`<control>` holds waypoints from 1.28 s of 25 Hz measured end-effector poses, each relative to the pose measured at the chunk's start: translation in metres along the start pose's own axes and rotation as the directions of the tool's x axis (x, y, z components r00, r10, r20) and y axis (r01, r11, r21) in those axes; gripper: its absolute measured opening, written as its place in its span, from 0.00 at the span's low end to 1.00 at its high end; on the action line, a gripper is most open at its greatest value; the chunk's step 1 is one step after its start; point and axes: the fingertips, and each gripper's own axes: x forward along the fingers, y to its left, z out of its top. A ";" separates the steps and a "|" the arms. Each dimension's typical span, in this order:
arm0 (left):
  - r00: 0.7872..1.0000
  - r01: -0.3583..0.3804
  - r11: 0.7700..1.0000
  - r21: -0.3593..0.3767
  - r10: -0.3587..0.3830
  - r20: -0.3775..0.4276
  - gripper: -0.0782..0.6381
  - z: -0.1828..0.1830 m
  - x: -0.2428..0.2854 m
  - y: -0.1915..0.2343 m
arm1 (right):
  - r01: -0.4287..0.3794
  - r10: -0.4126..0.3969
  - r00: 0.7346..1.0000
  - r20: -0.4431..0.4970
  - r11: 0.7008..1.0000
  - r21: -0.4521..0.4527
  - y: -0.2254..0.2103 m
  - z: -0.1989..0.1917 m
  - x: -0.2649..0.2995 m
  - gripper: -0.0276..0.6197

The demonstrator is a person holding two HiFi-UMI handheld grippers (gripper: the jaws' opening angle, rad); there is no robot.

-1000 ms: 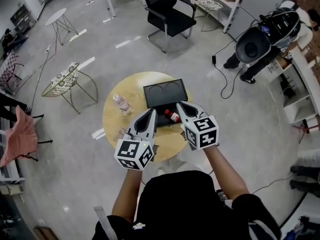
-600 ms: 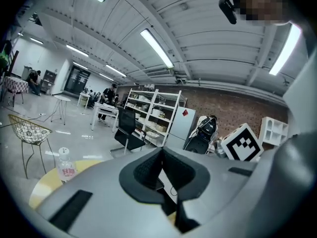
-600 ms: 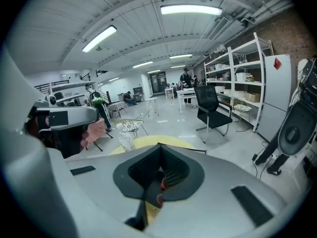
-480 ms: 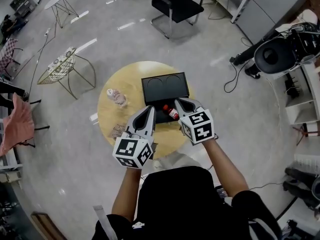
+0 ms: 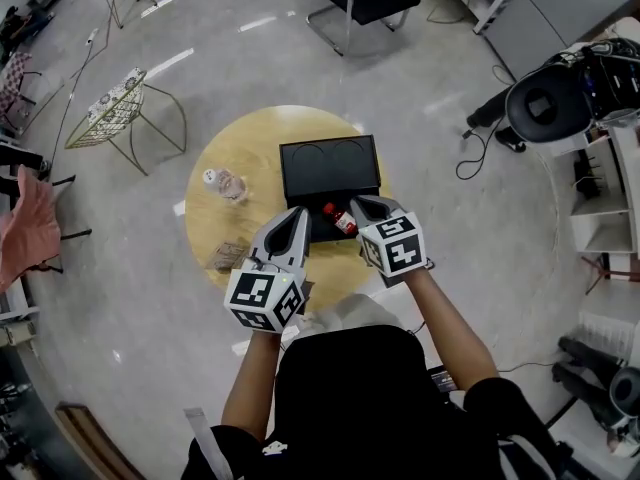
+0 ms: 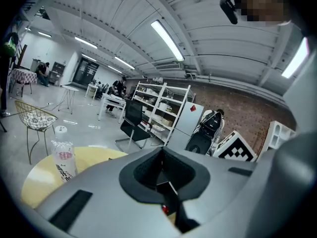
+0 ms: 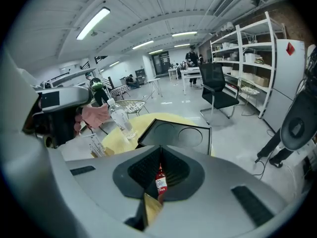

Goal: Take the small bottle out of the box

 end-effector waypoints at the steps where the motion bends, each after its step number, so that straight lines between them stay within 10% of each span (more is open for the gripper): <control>1: 1.000 -0.004 1.000 0.001 0.004 -0.004 0.12 -0.001 0.002 0.002 | -0.006 0.006 1.000 -0.021 1.000 -0.004 -0.001 -0.004 0.005 0.05; 11: 0.996 -0.071 0.997 -0.028 0.069 -0.053 0.12 -0.019 0.012 0.027 | -0.080 0.071 0.977 -0.203 0.996 -0.034 -0.003 -0.045 0.053 0.05; 22: 0.990 -0.118 0.990 -0.082 0.110 -0.092 0.12 -0.033 0.019 0.052 | -0.156 0.110 0.927 -0.359 0.982 -0.102 0.008 -0.083 0.096 0.36; 32: 0.987 -0.125 0.986 -0.111 0.111 -0.119 0.12 -0.045 0.027 0.059 | -0.166 0.046 0.866 -0.498 0.965 -0.201 0.002 -0.116 0.122 0.45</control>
